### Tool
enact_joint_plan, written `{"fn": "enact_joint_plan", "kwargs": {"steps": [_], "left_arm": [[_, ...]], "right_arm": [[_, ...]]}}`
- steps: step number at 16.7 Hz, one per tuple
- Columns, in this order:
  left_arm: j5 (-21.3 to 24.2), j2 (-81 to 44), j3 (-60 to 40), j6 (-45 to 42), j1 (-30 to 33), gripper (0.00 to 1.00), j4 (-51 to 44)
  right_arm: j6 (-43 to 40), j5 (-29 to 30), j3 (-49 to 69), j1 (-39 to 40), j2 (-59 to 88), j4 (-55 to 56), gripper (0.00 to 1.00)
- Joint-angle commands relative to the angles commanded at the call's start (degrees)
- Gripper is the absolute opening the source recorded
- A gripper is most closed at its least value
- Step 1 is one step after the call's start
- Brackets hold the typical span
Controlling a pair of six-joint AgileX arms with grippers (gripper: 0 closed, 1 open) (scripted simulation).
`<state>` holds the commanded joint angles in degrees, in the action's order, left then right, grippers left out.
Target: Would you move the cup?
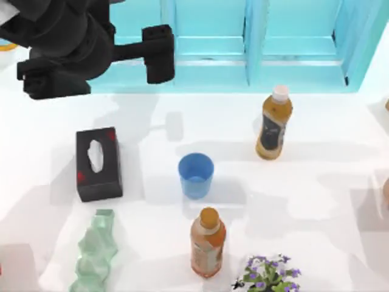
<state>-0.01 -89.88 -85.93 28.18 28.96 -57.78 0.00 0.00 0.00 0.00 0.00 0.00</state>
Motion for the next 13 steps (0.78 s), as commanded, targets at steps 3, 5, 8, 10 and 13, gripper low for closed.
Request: {"fn": "enact_joint_plan", "kwargs": {"steps": [3, 5, 8, 10, 13], "left_arm": [[0.02, -15.38, -14.77, 4.82, 5.02, 1.00, -9.92], [0.06, -24.22, -23.30, 7.54, 7.93, 1.00, -15.59], [0.14, -34.65, -33.41, 10.70, 11.39, 1.00, -22.27], [0.19, -39.31, -37.95, 12.09, 12.95, 1.00, -25.24], [0.22, -41.85, -40.44, 12.84, 13.81, 1.00, -26.86]], "right_arm": [[0.00, 0.00, 0.00, 0.00, 0.00, 0.00, 1.00], [0.00, 0.00, 0.00, 0.00, 0.00, 0.00, 1.00], [0.00, 0.00, 0.00, 0.00, 0.00, 0.00, 1.00], [0.00, 0.00, 0.00, 0.00, 0.00, 0.00, 1.00], [0.00, 0.00, 0.00, 0.00, 0.00, 0.00, 1.00]]}}
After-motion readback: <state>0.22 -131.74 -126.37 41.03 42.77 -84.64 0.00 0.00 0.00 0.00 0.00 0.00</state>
